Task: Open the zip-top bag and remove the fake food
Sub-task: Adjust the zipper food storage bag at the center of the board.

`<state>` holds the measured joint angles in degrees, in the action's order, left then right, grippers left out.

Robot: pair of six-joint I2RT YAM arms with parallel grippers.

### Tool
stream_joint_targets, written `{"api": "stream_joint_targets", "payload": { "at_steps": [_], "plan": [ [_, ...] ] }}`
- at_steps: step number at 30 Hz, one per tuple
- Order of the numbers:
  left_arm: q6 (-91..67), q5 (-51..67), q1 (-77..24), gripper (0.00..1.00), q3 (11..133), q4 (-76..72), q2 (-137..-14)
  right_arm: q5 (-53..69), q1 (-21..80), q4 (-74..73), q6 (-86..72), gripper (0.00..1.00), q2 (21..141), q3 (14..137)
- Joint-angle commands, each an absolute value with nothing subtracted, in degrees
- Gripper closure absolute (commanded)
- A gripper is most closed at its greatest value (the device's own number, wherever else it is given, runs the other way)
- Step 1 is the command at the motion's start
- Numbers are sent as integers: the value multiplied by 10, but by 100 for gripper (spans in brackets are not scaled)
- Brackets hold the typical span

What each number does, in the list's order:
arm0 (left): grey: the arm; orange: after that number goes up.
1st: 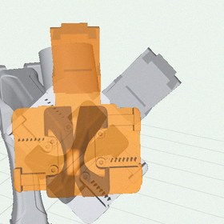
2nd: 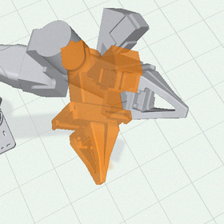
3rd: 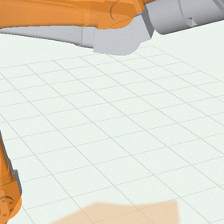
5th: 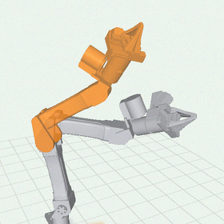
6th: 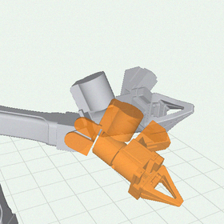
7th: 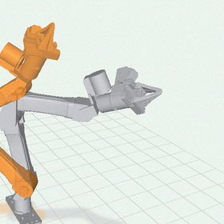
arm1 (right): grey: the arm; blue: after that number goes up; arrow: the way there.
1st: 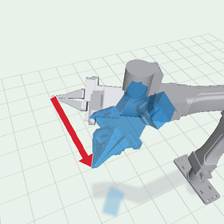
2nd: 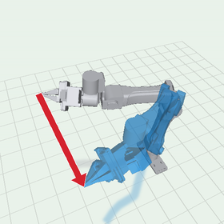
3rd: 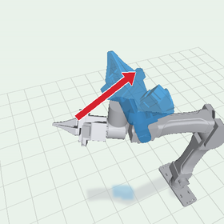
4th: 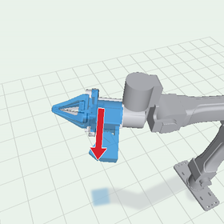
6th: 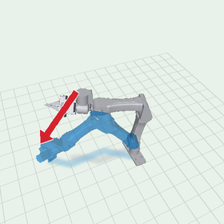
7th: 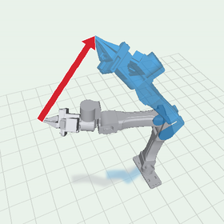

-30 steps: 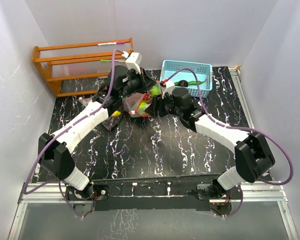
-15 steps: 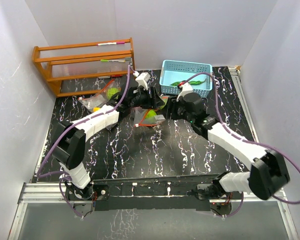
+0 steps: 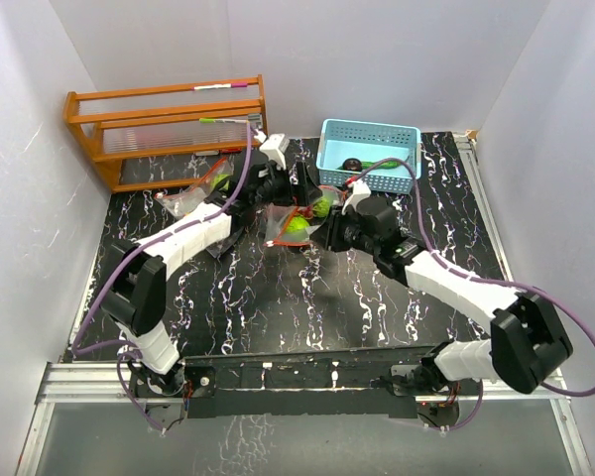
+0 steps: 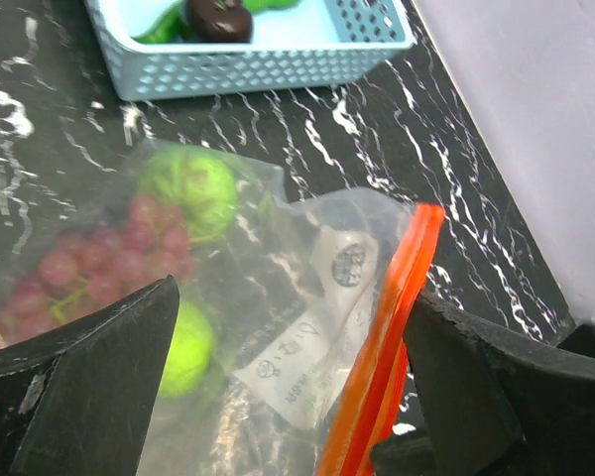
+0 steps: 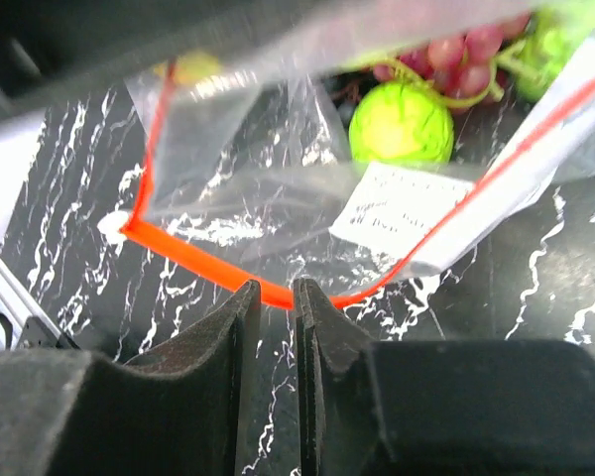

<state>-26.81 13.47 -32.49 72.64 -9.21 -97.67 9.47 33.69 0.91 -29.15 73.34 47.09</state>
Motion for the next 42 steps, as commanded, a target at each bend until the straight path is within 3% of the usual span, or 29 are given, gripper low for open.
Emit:
{"api": "stream_joint_targets", "payload": {
  "at_steps": [1,14,22,28,32,35,42],
  "plan": [
    [-248,111,-285,8,753,-85,-946,110,346,90,-314,78,755,467],
    [-241,122,-212,3,763,-77,-960,105,351,98,-291,80,750,504],
    [-251,262,-215,3,803,-99,-903,112,352,95,-275,80,766,520],
    [-223,179,-212,3,817,-42,-932,128,356,103,-273,80,773,538],
    [-260,189,-210,19,771,-116,-1000,107,362,105,-265,80,765,531],
    [-250,169,-210,49,771,-135,-1057,104,361,104,-266,80,748,522],
    [-216,156,-211,72,825,-143,-1163,81,362,84,-249,80,708,508]
  ]
}}
